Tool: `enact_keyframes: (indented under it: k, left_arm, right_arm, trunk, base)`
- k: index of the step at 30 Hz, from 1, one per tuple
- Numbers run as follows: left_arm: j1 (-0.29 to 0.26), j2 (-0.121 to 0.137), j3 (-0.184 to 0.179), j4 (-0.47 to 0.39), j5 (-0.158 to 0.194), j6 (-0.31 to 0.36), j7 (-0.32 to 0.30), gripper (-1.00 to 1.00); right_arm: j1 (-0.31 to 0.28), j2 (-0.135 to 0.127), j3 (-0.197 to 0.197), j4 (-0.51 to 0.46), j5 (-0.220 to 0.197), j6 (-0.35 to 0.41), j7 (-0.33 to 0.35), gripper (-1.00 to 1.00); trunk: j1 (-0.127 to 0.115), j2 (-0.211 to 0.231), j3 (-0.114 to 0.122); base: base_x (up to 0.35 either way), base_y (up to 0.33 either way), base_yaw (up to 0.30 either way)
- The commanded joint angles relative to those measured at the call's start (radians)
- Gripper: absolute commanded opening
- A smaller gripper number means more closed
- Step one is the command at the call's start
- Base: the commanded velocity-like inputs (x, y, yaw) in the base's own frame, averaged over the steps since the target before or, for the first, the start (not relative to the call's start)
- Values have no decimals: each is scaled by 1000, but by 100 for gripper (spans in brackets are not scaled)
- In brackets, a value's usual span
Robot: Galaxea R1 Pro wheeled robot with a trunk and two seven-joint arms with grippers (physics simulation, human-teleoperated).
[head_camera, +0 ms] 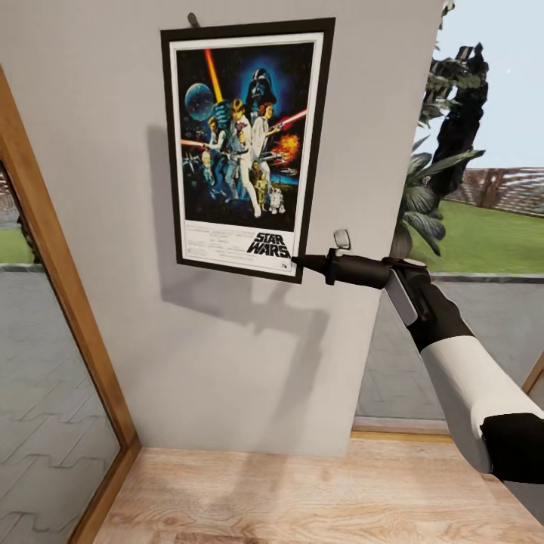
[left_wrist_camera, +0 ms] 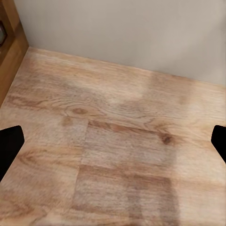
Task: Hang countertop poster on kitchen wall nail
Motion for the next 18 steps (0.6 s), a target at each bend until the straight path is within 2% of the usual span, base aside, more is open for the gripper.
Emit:
enact_keyframes:
  k: [1,13,18]
  left_arm:
    - [0,0,2,0,6,1,-7,100]
    - [0,0,2,-2,6,1,-7,100]
    - [0,0,3,-2,6,1,-8,100]
  right_arm:
    - [-1,-1,3,0,-11,12,-2,-100]
    - [-12,0,3,0,-15,17,-15,-100]
    - [-52,1,2,0,-17,87,-17,-100]
  trunk:
    - [0,-1,-1]
    - [0,-1,-1]
    - [0,-1,-1]
  base:
    - [0,0,0]
    - [0,0,0]
    - [0,0,0]
